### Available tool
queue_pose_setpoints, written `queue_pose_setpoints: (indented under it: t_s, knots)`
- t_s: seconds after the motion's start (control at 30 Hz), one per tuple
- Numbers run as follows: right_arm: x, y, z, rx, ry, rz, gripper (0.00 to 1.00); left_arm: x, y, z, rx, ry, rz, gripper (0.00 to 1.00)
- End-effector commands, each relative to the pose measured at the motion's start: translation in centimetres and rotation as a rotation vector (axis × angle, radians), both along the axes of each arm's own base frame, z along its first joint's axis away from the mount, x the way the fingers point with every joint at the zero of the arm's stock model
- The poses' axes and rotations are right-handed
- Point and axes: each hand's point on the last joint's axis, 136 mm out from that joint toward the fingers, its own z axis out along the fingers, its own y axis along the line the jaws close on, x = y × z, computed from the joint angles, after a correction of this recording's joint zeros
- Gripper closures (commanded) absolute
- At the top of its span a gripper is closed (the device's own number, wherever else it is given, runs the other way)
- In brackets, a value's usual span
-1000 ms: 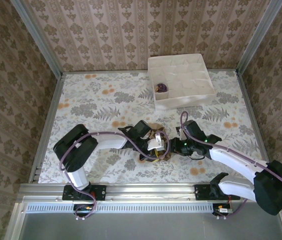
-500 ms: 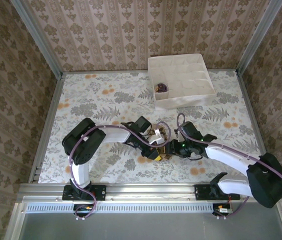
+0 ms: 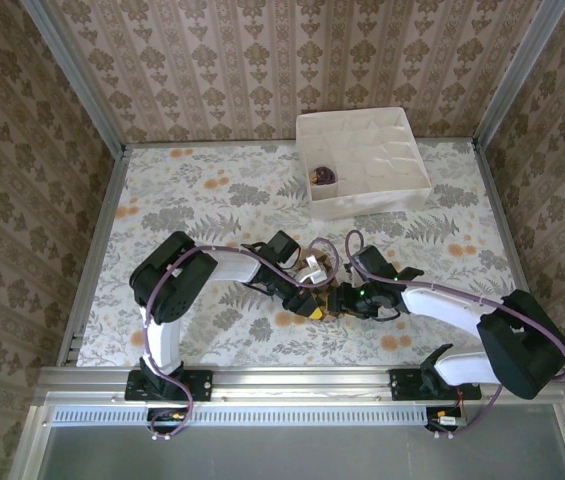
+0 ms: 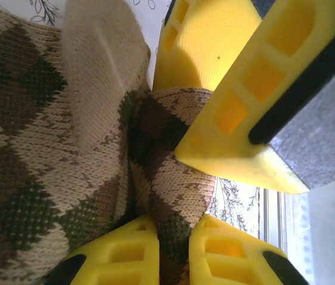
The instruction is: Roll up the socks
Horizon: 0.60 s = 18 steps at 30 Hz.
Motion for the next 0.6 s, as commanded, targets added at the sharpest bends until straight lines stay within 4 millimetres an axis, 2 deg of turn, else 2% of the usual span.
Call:
queue_pose_setpoints:
  t_s: [0.0, 0.07, 0.13, 0.27, 0.47, 0.57]
  knots:
    - [-0.2, 1.1, 0.1, 0.023, 0.018, 0.020, 0.71, 0.7, -0.3, -0.3, -0.009, 0.003, 0.025, 0.99]
    - [-0.3, 1.1, -0.2, 0.017, 0.026, 0.017, 0.88, 1.1, -0.4, -0.3, -0.018, -0.026, 0.041, 0.99]
    - [-0.5, 0.7, -0.7, -0.013, 0.045, 0.004, 0.99, 1.4, -0.3, -0.3, -0.016, -0.069, 0.053, 0.95]
    - [-0.7, -1.1, -1.6, -0.095, 0.060, -0.066, 1.00, 1.6, 0.0, 0.5, -0.046, -0.204, 0.047, 0.81]
    - [-1.0, -2.7, -1.8, -0.152, 0.049, -0.122, 1.00, 2.0, 1.2, 3.3, -0.124, -0.475, 0.028, 0.72]
    - [-1.0, -2.8, -2.0, -0.158, 0.055, -0.125, 1.00, 2.3, 1.8, 4.9, -0.152, -0.608, 0.023, 0.67]
